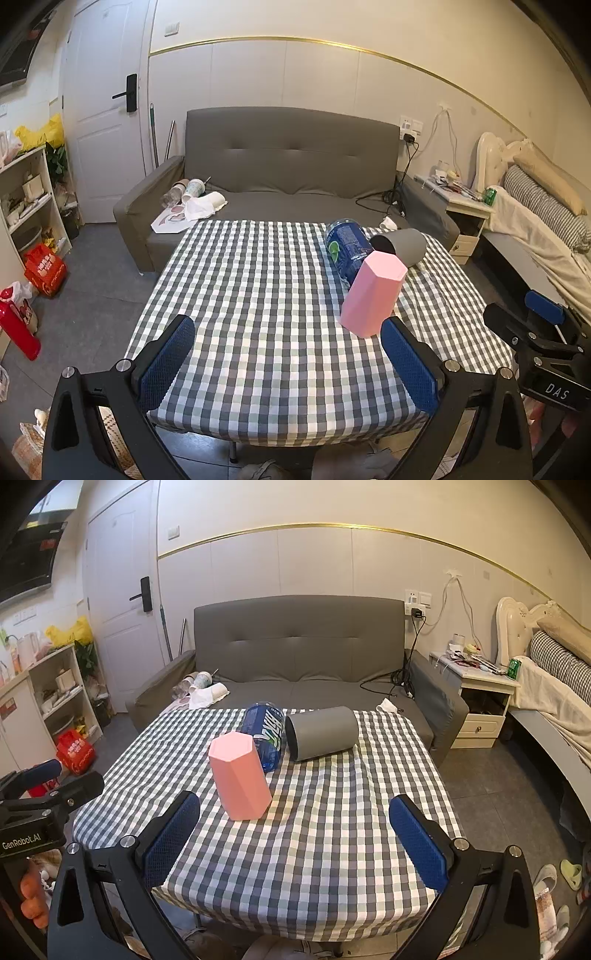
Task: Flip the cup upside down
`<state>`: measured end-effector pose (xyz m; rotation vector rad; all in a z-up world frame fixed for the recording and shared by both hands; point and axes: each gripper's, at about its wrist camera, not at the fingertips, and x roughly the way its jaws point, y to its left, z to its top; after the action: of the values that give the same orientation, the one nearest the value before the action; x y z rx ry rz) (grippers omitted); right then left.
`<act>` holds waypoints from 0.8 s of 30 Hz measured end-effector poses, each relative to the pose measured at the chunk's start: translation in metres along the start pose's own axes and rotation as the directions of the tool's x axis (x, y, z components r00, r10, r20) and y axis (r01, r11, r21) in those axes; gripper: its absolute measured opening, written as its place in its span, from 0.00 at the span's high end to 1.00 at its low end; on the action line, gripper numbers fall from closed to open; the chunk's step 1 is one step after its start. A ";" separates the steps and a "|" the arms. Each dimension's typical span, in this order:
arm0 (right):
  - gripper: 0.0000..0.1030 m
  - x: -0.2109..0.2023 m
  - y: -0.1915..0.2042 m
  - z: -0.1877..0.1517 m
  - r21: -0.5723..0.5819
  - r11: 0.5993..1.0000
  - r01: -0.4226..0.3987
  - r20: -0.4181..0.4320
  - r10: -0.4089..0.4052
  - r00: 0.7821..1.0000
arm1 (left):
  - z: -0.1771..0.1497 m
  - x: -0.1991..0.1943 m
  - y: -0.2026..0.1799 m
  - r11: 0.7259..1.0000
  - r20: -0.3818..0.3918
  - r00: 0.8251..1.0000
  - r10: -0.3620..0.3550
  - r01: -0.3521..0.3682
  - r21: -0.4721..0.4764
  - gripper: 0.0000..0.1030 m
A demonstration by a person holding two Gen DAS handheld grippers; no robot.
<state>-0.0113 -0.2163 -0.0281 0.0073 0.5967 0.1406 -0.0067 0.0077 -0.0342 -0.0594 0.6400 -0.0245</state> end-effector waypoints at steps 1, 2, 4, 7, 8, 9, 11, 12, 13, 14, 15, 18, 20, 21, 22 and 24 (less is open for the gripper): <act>0.00 0.000 0.000 0.000 0.000 1.000 0.000 0.001 0.000 1.000 | 0.000 0.001 -0.001 1.000 -0.004 1.000 -0.001 0.001 0.004 0.00; 0.00 0.000 0.000 0.000 -0.001 1.000 0.001 0.000 -0.001 1.000 | 0.000 0.001 -0.002 1.000 -0.006 1.000 -0.002 0.002 0.007 0.00; 0.00 0.000 0.000 0.000 -0.001 1.000 0.000 0.000 0.000 1.000 | 0.000 0.001 -0.004 1.000 -0.006 1.000 -0.002 0.003 0.014 0.00; 0.00 0.001 0.000 0.000 -0.003 1.000 0.000 -0.004 0.000 1.000 | 0.000 0.000 -0.005 1.000 -0.002 1.000 0.000 0.000 0.021 0.00; 0.00 0.000 0.001 0.000 -0.003 1.000 0.000 -0.002 0.000 1.000 | -0.001 0.000 -0.005 1.000 -0.004 1.000 0.000 0.000 0.020 0.00; 0.00 0.000 0.001 0.000 -0.003 1.000 0.000 -0.002 0.000 1.000 | -0.001 0.001 -0.005 1.000 -0.007 1.000 -0.002 0.002 0.018 0.00; 0.00 0.000 0.001 0.000 -0.003 1.000 0.000 -0.003 0.000 1.000 | -0.001 -0.001 -0.006 1.000 -0.006 1.000 -0.007 0.007 0.014 0.00; 0.00 0.000 0.000 -0.001 -0.003 1.000 0.003 -0.001 -0.003 1.000 | -0.001 -0.001 -0.007 1.000 -0.004 1.000 -0.006 0.006 0.014 0.00; 0.00 0.000 0.000 0.000 -0.004 1.000 0.007 0.003 -0.007 1.000 | 0.000 -0.001 -0.008 1.000 -0.002 1.000 -0.004 0.004 0.016 0.00; 0.00 0.000 0.001 0.000 -0.003 1.000 0.007 0.004 -0.007 1.000 | 0.000 -0.002 -0.008 1.000 0.000 1.000 -0.002 0.002 0.019 0.00; 0.00 0.000 0.001 0.000 -0.002 1.000 0.006 0.003 -0.006 1.000 | 0.000 -0.002 -0.009 1.000 0.001 1.000 0.000 0.000 0.022 0.00; 0.00 0.000 0.001 0.000 -0.002 1.000 0.008 0.008 -0.008 1.000 | 0.000 -0.002 -0.011 1.000 0.003 1.000 -0.001 0.001 0.030 0.00; 0.00 -0.001 0.001 -0.001 -0.003 1.000 0.012 0.009 -0.012 1.000 | 0.000 -0.003 -0.013 0.999 0.005 1.000 0.001 -0.002 0.037 0.00; 0.00 0.000 0.001 -0.001 -0.004 1.000 0.012 0.009 -0.012 1.000 | 0.000 -0.002 -0.013 0.999 0.006 1.000 0.003 -0.003 0.038 0.00; 0.00 -0.001 0.001 -0.002 -0.005 1.000 0.011 0.007 -0.011 1.000 | 0.000 -0.002 -0.013 0.999 0.006 1.000 0.003 -0.003 0.040 0.00; 0.00 0.000 0.000 -0.002 -0.005 1.000 0.011 0.002 -0.011 1.000 | 0.000 -0.002 -0.013 0.999 0.006 1.000 0.001 -0.001 0.037 0.00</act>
<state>-0.0127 -0.2160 -0.0299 -0.0003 0.5940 0.1315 -0.0086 -0.0051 -0.0325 -0.0235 0.6334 -0.0350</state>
